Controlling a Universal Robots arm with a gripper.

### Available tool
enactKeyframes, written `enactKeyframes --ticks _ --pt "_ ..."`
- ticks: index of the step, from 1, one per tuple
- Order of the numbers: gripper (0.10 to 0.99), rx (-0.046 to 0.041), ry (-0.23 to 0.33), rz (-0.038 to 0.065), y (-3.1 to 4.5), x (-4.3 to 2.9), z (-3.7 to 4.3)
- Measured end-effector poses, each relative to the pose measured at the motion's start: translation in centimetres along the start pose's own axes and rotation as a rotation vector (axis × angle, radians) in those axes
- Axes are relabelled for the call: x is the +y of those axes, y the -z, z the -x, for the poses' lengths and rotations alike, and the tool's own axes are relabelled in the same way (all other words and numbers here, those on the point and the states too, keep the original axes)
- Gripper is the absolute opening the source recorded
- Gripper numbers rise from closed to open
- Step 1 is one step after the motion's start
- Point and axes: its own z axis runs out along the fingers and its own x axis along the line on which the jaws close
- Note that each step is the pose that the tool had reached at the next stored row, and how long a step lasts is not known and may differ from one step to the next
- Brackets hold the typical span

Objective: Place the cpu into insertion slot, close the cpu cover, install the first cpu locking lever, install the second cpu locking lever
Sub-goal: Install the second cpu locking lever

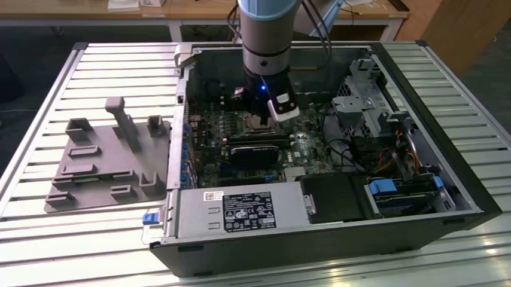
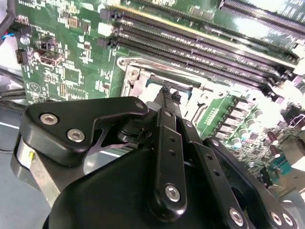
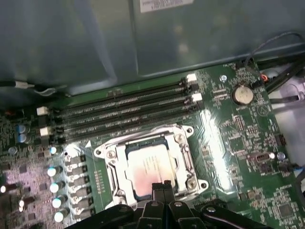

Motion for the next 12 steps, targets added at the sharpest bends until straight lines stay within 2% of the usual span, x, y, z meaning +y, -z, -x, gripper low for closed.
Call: enactKeyframes --ticks 6,9,12 --pt "0.102 -0.0013 0.001 -0.005 -0.18 1.08 -0.28" --pt "0.102 -0.0043 0.002 -0.017 -0.07 1.28 -0.32" --pt "0.102 -0.0048 0.002 -0.019 0.26 1.37 -0.31"
